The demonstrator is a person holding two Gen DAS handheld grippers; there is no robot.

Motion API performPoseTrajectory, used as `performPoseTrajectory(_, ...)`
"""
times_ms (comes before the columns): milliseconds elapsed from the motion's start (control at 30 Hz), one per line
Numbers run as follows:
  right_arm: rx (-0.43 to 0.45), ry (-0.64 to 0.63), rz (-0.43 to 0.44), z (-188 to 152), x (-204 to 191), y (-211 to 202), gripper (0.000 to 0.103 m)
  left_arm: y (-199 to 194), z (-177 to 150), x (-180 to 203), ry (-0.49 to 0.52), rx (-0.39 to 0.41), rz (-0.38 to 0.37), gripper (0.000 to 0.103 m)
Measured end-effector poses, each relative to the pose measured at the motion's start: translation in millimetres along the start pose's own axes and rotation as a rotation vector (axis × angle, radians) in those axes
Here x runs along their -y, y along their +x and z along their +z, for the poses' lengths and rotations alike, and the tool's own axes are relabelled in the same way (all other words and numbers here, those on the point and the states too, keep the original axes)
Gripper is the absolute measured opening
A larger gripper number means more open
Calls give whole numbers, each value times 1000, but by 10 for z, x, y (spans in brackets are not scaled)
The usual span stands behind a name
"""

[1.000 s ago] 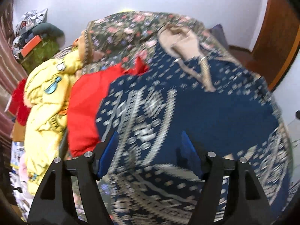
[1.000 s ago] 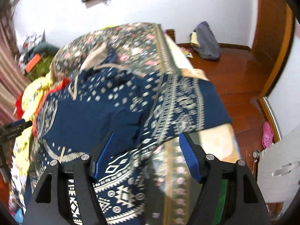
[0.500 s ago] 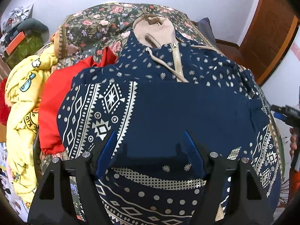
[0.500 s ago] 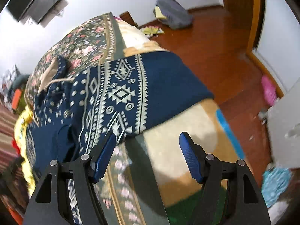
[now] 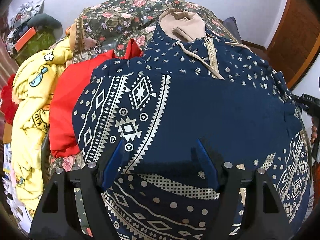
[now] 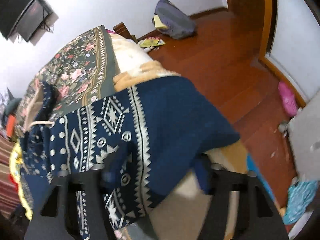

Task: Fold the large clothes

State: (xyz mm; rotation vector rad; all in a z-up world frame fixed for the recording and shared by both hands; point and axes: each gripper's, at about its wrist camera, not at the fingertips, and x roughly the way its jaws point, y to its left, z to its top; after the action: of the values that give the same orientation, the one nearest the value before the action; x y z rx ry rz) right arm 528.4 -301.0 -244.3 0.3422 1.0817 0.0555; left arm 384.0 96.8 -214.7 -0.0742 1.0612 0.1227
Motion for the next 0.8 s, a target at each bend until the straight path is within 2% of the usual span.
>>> performPoseTrajectory(33, 11, -18, -22, 19, -22, -24, 27, -8, -10, 2, 5, 2, 5, 72)
performPoseTrajectory(67, 23, -28, -36, 35, -35, -48, 11, -21, -17, 3, 8, 4, 9, 72)
performPoseTrajectory(100, 52, -52, -56, 44, -69, -121, 8, -34, -21, 3, 11, 7, 11, 72)
performPoseTrajectory(333, 274, -236, -33, 27, -538, -887, 8, -169, -44, -39, -5, 28, -8, 72)
performPoseTrajectory(400, 302, -290, -4, -13, -687, -1064, 8, -205, -61, -25, -6, 33, -15, 72)
performPoseTrajectory(533, 338, -425, 107, -169, -1127, -1362, 8, -282, -98, -2, 3, 45, -24, 72)
performPoseTrajectory(667, 281, -538, 209, -387, -1529, -1359, 8, -329, -135, -2, 9, 47, -33, 72)
performPoseTrajectory(800, 136, -595, 259, -674, -1766, -1079, 8, -359, -196, -22, 20, 44, -37, 72)
